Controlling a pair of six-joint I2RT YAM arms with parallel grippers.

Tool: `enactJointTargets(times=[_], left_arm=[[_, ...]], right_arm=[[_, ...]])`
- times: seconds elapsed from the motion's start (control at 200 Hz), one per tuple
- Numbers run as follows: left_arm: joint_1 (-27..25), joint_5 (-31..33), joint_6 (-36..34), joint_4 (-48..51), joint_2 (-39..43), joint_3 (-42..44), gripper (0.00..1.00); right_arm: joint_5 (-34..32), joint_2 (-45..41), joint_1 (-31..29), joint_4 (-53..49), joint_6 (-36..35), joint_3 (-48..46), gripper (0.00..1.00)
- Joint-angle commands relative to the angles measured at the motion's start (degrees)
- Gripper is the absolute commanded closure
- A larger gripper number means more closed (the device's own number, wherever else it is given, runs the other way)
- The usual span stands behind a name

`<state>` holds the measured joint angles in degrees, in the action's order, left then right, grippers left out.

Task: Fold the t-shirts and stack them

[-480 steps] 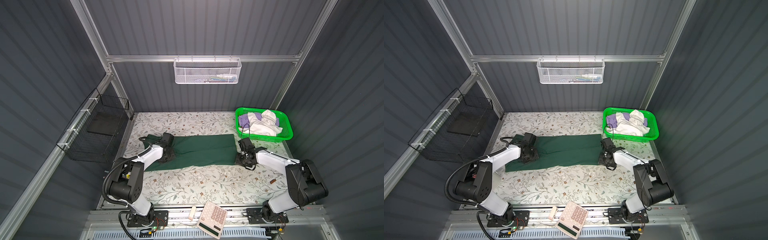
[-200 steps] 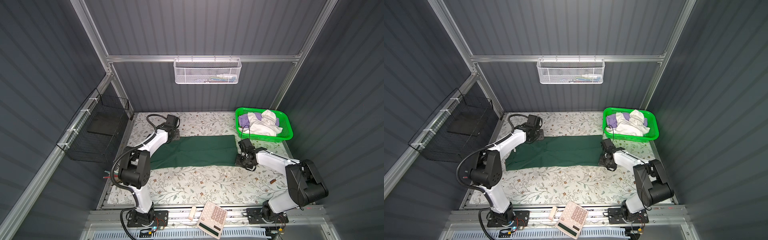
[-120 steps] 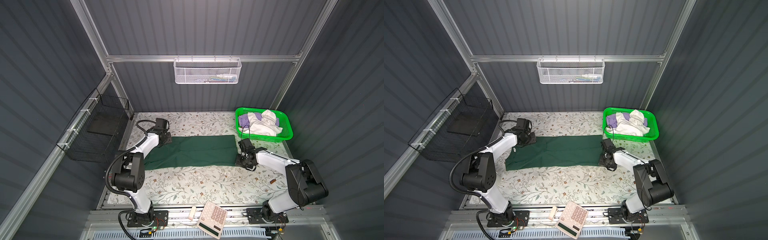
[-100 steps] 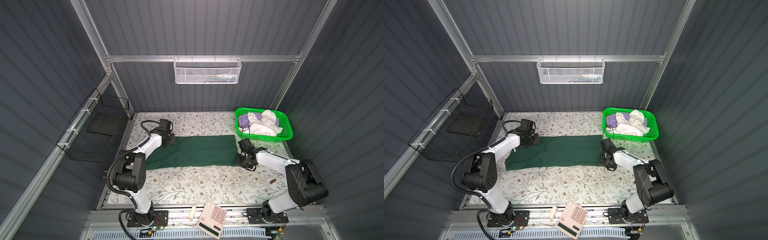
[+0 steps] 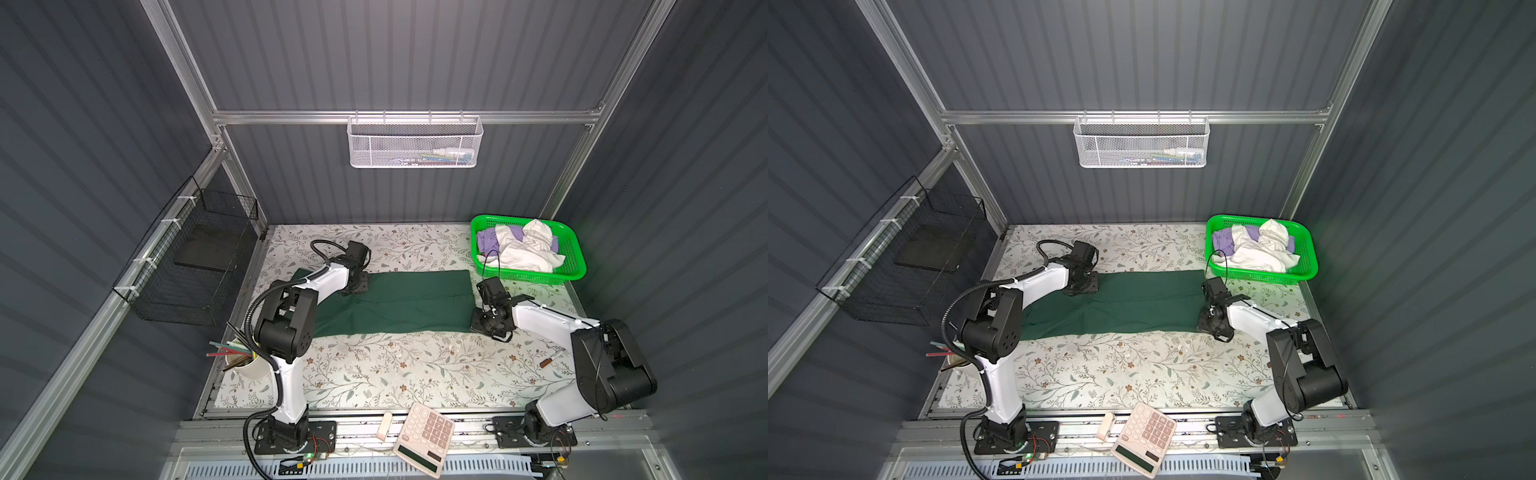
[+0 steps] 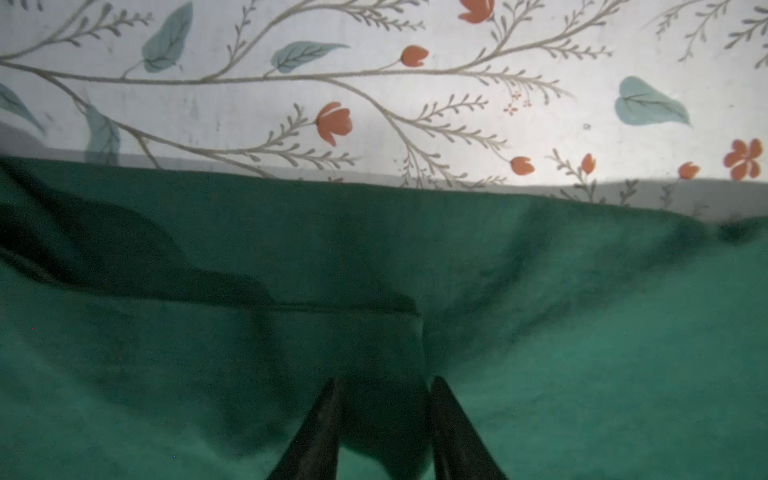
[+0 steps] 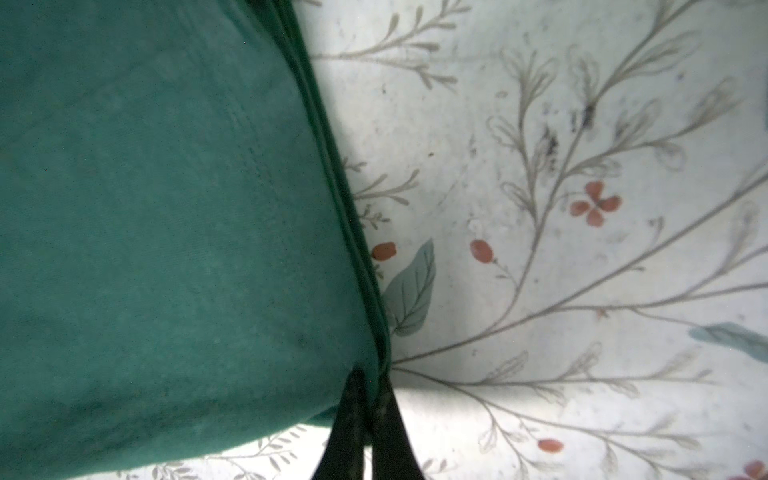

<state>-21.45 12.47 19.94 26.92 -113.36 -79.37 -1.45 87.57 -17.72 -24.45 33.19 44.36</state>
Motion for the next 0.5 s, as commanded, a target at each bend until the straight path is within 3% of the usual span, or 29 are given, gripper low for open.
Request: enactJointTargets(times=[0.0,0.18,0.375,0.43,0.495], left_arm=[[-0.1,2.0,-0.4,1.6,-1.6,-3.6,0.73],[-0.1,1.7,-0.7,1.8,-1.9,-4.2,1.0],[-0.1,1.2,-0.3,1.3,0.6,-3.7,1.0],[-0.1,0.4,-0.3,2.1,0.3,-4.1,0.79],[-0.3,-0.2,-0.2,3.2,-0.3,-4.6,0.72]], right_arm=[[0.2,-0.3,0.1,-2.7,-0.7,-0.8,1.0],[0.3,-0.5,0.1,-2.6,-0.9,-1.1,1.0],[0.3,-0.7,0.2,-2.4,-1.0,-1.3,1.0],[0.2,-0.7,0.2,-2.4,-1.0,-1.4,1.0],[0.3,-0.8,0.1,-2.2,-1.0,-1.5,1.0]])
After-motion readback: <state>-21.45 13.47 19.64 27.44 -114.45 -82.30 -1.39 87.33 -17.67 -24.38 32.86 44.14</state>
